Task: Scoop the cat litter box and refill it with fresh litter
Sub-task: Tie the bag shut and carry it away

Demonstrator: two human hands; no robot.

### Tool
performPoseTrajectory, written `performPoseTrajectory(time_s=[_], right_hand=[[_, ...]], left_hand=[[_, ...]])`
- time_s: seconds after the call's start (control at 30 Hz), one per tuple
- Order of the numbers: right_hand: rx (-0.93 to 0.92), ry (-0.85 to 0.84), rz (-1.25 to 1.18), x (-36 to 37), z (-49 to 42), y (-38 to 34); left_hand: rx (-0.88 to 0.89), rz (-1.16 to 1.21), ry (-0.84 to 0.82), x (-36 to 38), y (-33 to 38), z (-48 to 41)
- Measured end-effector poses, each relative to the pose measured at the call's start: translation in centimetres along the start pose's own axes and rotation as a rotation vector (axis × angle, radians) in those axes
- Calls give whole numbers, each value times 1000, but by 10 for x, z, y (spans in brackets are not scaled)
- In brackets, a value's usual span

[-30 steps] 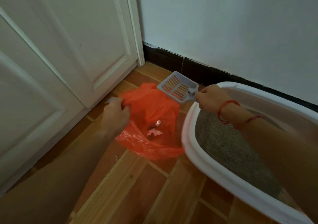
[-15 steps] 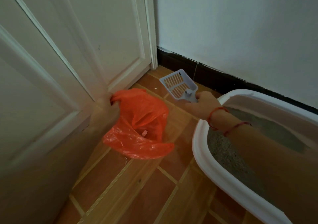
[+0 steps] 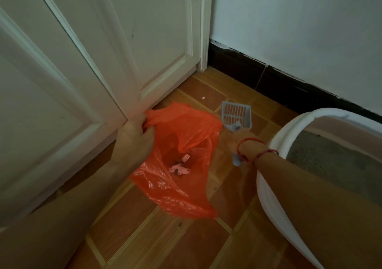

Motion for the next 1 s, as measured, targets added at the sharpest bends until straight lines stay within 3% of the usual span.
performPoseTrajectory(time_s=[0.1, 0.23, 0.3, 0.47, 0.53, 0.7, 0.83, 0.9, 1.0], right_hand=[[-31, 2, -100, 13, -18, -3], [-108, 46, 148, 21, -23, -13], [-126, 50, 157, 23, -24, -14], [-12, 0, 68, 21, -17, -13], [-33, -10, 157, 9, -9, -16], [-254, 100, 297, -12, 19, -20], [-739, 310, 240, 12, 66, -16], [-904, 330, 321, 26, 81, -23], [-929, 354, 509, 34, 86, -42]], left_hand=[[-1, -13, -20, 4, -14, 3], [6, -4, -60, 12, -21, 5], [7, 30, -66, 16, -21, 6], [30, 60, -60, 18, -15, 9], [26, 77, -67, 19, -14, 11], [0, 75, -79, 20, -14, 15], [-25, 67, -71, 18, -10, 17], [-22, 49, -73, 16, -9, 18], [-17, 41, -94, 15, -11, 18]])
Point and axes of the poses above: each hand's wrist, its own z-axis away from the middle knuckle, its own x-axis out of the palm, y = z × x, the point moved 3 cm from there along -z, towards the middle knuckle, and after that the axes turned 7 degrees about x, right-handed, at the moved point
